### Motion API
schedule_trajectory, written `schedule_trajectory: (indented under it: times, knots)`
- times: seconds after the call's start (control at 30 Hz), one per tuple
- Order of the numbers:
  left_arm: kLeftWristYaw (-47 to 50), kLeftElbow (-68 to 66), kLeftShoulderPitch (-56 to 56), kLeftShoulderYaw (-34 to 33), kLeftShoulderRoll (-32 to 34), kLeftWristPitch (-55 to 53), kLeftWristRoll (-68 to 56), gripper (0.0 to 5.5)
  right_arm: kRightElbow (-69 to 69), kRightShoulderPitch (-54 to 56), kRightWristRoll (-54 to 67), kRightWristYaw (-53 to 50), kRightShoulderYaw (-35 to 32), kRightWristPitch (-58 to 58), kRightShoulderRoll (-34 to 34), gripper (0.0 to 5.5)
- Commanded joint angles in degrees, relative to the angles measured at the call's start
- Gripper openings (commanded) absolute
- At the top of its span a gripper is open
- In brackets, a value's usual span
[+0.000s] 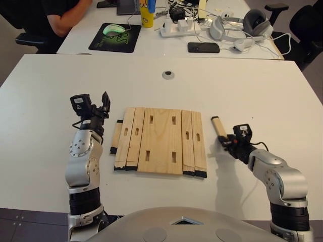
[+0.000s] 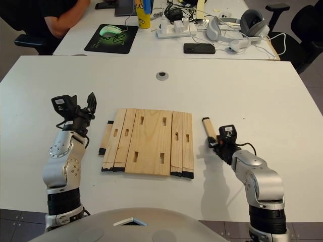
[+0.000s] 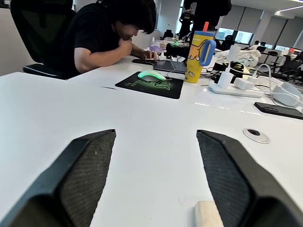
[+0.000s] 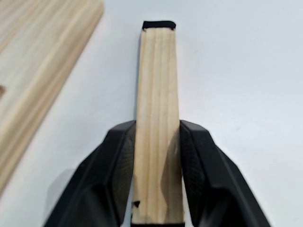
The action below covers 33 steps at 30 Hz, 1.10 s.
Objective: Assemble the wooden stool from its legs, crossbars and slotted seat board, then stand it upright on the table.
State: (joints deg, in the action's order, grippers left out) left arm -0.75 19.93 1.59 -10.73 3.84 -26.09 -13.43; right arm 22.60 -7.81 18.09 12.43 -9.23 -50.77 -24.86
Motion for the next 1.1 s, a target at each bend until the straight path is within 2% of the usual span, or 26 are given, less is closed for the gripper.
schedule_trajectory:
  times: [0.03, 0.13, 0.2, 0.33, 0.43, 0.7, 1.1]
  knots:
    - [-2.87, -2.15, 6.18, -2.88, 1.58, -4.4, -6.08, 3.21, -3.31, 9.36, -0.78, 2.81, -0.15, 13.32, 1.49, 1.32]
    - [-5.44, -3.59, 10.16, -3.3, 2.67, -8.22, -10.41, 3.21, -4.42, 11.32, 0.67, 6.19, 1.45, 16.08, 2.11, 1.32]
    - [-7.68, -3.83, 14.32, -4.3, 3.24, -14.79, -17.27, 3.21, -4.24, 15.5, 3.05, 10.44, 3.59, 20.29, 4.03, 1.32]
    - [-9.94, -2.42, 19.72, -4.8, 2.94, -25.56, -29.48, 3.21, -5.69, 18.85, -1.09, 16.98, 11.54, 29.32, 3.63, 1.32]
    - [-9.18, -3.16, 23.02, -4.2, 2.14, -31.17, -35.2, 3.21, -5.82, 18.39, -0.74, 17.43, 14.38, 32.26, 6.85, 1.32]
    - [-6.41, -2.81, 24.49, -4.23, 0.86, -35.48, -42.15, 3.21, -7.88, 15.59, -2.63, 17.09, 18.62, 36.45, 10.77, 1.32]
    - [-2.33, -3.61, 23.52, -3.47, 0.59, -34.95, -42.93, 3.21, -5.84, 13.31, -3.41, 16.77, 21.16, 36.92, 12.44, 1.32]
